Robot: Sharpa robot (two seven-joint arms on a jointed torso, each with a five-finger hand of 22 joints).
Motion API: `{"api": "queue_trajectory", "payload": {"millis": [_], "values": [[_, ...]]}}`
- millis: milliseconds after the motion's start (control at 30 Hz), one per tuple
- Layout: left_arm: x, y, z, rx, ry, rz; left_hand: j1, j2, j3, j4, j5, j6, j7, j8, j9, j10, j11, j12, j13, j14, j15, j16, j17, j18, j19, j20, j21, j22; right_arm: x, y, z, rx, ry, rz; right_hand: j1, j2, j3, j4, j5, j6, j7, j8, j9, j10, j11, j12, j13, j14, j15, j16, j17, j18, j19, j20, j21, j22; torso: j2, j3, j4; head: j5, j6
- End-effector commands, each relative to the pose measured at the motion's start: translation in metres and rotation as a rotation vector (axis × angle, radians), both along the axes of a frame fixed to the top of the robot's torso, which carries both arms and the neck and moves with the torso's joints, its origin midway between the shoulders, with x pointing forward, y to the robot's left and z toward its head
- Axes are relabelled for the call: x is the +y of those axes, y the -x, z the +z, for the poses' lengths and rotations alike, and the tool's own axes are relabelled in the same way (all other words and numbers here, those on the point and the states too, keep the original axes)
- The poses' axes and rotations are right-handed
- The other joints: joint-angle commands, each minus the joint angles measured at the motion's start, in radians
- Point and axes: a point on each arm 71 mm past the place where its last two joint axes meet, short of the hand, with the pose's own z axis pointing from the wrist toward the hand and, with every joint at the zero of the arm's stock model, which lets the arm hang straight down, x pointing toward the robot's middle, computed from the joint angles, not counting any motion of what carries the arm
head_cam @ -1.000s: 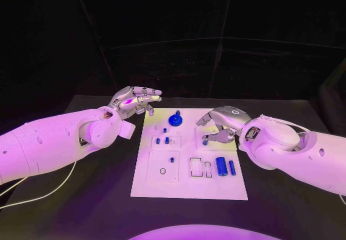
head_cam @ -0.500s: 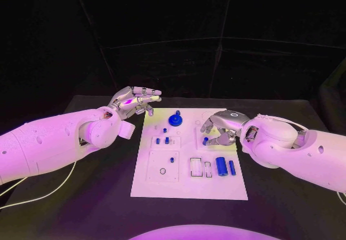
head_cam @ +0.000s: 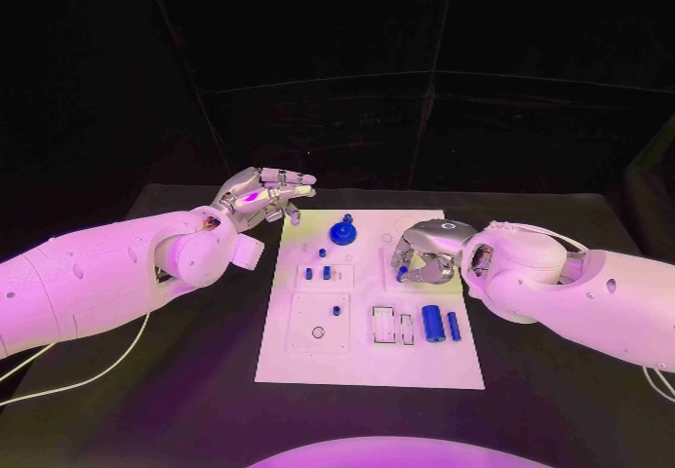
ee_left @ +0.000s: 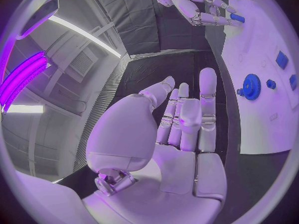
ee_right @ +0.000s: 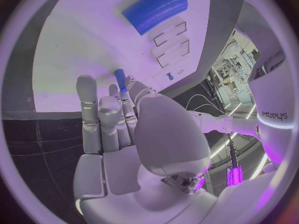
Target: Assemble the parts on the task board
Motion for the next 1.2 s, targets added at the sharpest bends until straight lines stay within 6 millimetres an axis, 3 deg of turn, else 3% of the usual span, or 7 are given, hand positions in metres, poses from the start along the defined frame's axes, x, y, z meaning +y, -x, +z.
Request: {"api": "queue_trajectory", "payload": {"millis": [33, 400, 900, 1200], "values": [[-0.001, 0.0, 0.001, -0.001, 0.01, -0.012, -0.007, -0.001, -0.006, 0.002, 0.006, -0.004, 0.006, 0.005, -0.001, -0.006, 0.001, 0.003, -0.001, -0.007, -0.003, -0.006, -0.001, 0.013, -0.004, 0.0, -0.005, -0.001, 0.002, 0.0, 0.0, -0.001, 0.012, 0.016, 0.011, 0.007, 0.022, 0.002, -0.008, 0.026, -0.001, 0.01, 0.003, 0.021, -0.003, -0.003, -0.001, 0.013, -0.001, 0.017, 0.022, -0.013, 0.016, -0.001, 0.021, 0.028, 0.0, 0.0001, -0.0002, 0.001, -0.001], [-0.002, 0.0, 0.001, 0.001, 0.01, -0.014, -0.007, -0.001, -0.006, 0.002, 0.006, -0.004, 0.006, 0.005, -0.001, -0.006, 0.001, 0.003, -0.001, -0.007, -0.003, -0.006, -0.001, 0.013, -0.004, 0.0, -0.005, -0.001, 0.003, -0.002, 0.0, -0.025, 0.032, 0.006, 0.025, 0.015, 0.1, -0.004, -0.034, 0.104, -0.007, 0.031, 0.008, 0.101, -0.018, -0.013, 0.003, 0.023, -0.016, 0.068, 0.081, -0.025, 0.049, -0.01, 0.08, 0.107, -0.001, -0.0003, -0.0011, 0.001, -0.004], [0.0, 0.0, 0.001, 0.002, 0.008, -0.012, -0.007, 0.0, -0.007, 0.002, 0.006, -0.004, 0.006, 0.006, -0.001, -0.008, 0.001, 0.005, -0.001, -0.007, -0.002, -0.007, -0.003, 0.014, -0.003, 0.0, -0.007, -0.002, 0.008, 0.004, 0.012, -0.118, -0.061, 0.022, 0.025, -0.001, 0.126, -0.016, -0.035, 0.113, -0.005, 0.026, 0.005, 0.117, -0.018, -0.028, 0.003, 0.022, -0.017, 0.08, 0.094, -0.028, 0.055, -0.014, 0.096, 0.127, -0.002, 0.0003, -0.001, 0.0, -0.004], [0.001, -0.001, 0.0, 0.003, 0.006, -0.009, -0.007, 0.0, -0.007, 0.002, 0.006, -0.004, 0.006, 0.006, -0.001, -0.008, 0.001, 0.005, -0.001, -0.007, -0.002, -0.007, -0.003, 0.014, -0.003, 0.0, -0.007, -0.002, 0.001, 0.014, 0.023, -0.148, -0.15, 0.002, 0.023, -0.007, 0.137, -0.019, -0.036, 0.111, -0.002, 0.022, 0.003, 0.116, -0.016, -0.037, 0.002, 0.024, -0.016, 0.09, 0.106, -0.03, 0.058, -0.014, 0.104, 0.137, -0.002, -0.0008, 0.0003, -0.003, 0.002]]}}
